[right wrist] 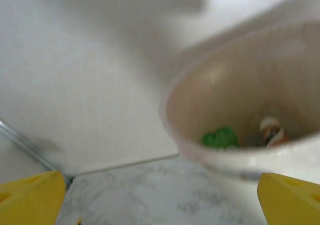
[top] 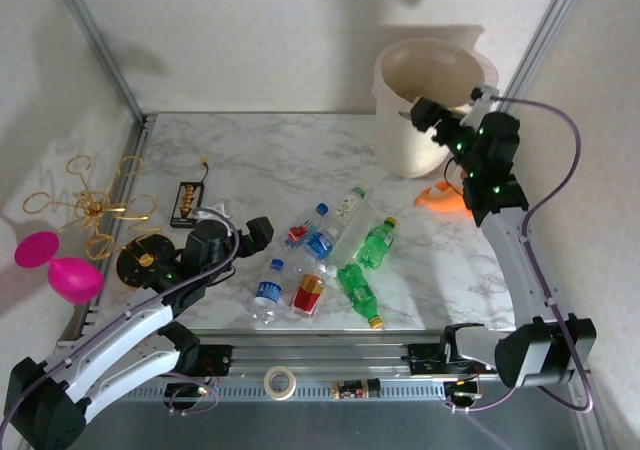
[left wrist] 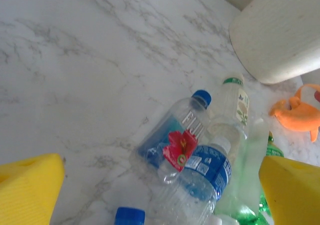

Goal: Put the plastic bottles in the bin

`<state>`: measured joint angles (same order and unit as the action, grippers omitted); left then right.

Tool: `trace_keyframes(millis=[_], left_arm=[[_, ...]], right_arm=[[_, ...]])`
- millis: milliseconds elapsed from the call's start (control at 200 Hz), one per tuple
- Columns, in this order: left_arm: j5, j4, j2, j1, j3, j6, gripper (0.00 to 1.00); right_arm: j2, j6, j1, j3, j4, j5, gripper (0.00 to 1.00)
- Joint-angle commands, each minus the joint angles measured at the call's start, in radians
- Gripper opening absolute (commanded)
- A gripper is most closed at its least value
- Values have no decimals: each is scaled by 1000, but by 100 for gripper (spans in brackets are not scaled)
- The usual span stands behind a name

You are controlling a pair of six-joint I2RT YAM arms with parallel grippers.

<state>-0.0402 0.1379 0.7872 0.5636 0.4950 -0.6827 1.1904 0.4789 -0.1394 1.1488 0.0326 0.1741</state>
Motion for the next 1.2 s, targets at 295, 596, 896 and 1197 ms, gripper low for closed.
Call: trace_keyframes(millis=[295,596,896,1197], left_arm=[[-29,220,-14,180,-103,-186,96],[-77,241,-13,338,-155,-293,94],[-127,299,41,496,-191,-359,94],[-188,299,43,510,-220,-377,66]], right_arm=[[-179,142,-73,-434,86,-9,99],[-180,224,-200,-647,163,-96,99],[-188,242,-237,-730,234,-150,99],[-154,208,-266,-725,266,-188,99]])
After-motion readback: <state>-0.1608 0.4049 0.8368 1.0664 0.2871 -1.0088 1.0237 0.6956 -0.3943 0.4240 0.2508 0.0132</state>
